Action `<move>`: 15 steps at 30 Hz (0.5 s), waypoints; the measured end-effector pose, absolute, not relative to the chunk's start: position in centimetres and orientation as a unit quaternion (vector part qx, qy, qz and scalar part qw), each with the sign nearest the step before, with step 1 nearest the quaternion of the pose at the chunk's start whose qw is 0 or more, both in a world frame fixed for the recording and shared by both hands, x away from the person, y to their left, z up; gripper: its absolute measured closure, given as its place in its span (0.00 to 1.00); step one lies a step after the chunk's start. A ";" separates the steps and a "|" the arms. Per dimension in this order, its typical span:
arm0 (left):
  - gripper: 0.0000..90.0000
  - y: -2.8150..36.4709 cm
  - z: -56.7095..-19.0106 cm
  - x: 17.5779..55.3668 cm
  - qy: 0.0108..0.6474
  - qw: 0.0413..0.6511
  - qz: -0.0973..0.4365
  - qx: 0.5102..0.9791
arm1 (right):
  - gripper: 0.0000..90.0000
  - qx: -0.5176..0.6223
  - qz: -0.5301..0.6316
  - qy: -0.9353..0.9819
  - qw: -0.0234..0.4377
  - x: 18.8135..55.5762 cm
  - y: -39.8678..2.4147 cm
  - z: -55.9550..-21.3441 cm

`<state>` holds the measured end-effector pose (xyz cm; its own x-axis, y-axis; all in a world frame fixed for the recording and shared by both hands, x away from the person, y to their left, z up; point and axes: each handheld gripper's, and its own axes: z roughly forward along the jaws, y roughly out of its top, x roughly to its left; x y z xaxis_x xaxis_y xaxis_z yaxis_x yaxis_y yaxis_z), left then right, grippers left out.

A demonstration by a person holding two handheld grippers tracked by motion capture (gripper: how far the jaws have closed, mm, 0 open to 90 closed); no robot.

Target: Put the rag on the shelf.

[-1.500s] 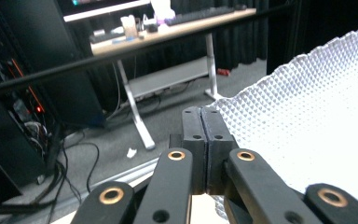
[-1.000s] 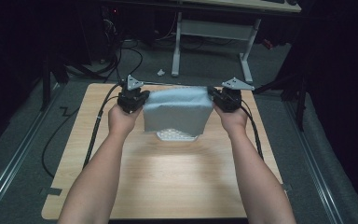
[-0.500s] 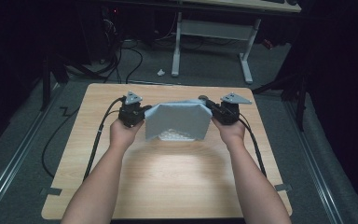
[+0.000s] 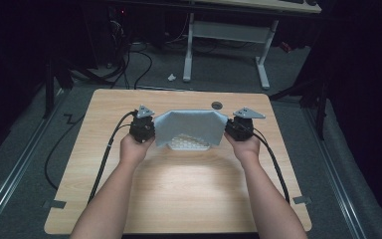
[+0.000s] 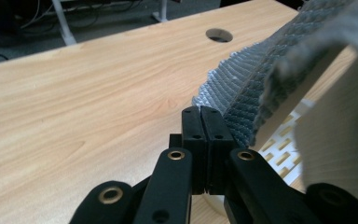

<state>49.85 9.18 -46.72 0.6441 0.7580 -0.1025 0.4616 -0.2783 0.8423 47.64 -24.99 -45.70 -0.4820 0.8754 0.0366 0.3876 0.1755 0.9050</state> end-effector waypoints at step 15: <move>0.98 8.7 -47.2 49.7 0.389 0.463 0.151 0.782 | 1.00 0.448 0.460 0.722 0.258 47.4 -25.1 -47.4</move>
